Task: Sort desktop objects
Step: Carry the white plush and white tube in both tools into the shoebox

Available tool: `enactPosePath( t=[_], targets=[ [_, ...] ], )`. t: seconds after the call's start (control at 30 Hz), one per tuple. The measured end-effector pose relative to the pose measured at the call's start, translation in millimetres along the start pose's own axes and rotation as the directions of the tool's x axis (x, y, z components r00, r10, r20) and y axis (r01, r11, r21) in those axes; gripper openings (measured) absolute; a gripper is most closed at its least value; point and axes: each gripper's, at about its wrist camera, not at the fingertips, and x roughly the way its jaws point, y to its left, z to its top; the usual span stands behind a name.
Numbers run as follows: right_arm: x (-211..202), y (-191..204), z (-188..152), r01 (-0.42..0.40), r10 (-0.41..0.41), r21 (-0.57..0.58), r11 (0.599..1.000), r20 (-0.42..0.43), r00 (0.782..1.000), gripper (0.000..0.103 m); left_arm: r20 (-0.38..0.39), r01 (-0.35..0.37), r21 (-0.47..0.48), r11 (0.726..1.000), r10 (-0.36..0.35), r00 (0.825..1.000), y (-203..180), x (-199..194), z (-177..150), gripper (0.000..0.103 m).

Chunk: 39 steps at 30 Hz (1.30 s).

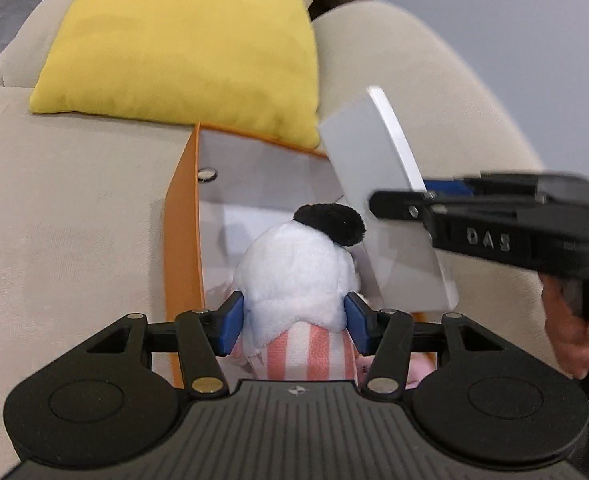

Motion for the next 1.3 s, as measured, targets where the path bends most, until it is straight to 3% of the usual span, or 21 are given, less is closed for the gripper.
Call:
enactPosePath(
  t=[0.13,0.23,0.43,0.63,0.8,0.97,1.13,1.3],
  targets=[
    [29.3,-1.7,-2.1,-0.067,0.067,0.003,0.998,-0.019,0.998,0.03,-0.045,-0.068,-0.005,0.998,0.067,0.997,1.5,20.5,0.7,0.062],
    [46.4,-0.9,-1.0,-0.092,0.091,-0.027,0.995,-0.032,0.995,0.03,-0.023,-0.105,0.019,0.994,0.106,0.994,-1.7,24.8,-3.3,0.063],
    [63.2,11.8,2.7,-0.089,0.076,-0.239,0.967,-0.064,0.995,0.03,-0.027,-0.145,0.037,0.989,0.146,0.989,-12.8,30.3,6.2,0.064],
    [82.3,33.7,10.4,-0.081,0.02,-0.564,0.822,-0.114,0.993,0.03,-0.013,-0.153,0.033,0.988,0.154,0.988,-14.6,29.6,8.1,0.064],
    [104.5,41.3,10.0,-0.101,-0.023,-0.704,0.703,-0.165,0.986,0.03,-0.002,-0.18,0.103,0.978,0.182,0.983,-23.1,30.4,1.2,0.065],
    [122.8,41.5,3.2,-0.117,-0.052,-0.789,0.604,-0.185,0.981,0.03,-0.022,-0.17,0.089,0.981,0.172,0.985,-20.7,31.3,5.0,0.065],
    [132.6,38.5,-1.9,-0.131,-0.052,-0.814,0.566,-0.193,0.98,0.03,-0.068,-0.143,0.041,0.989,0.146,0.987,-14.5,30.7,11.7,0.065],
    [136.5,36.6,-8.1,-0.141,-0.038,-0.818,0.557,-0.195,0.98,0.03,-0.173,-0.157,0.022,0.987,0.159,0.972,-9.1,38.3,31.6,0.056]
  ],
)
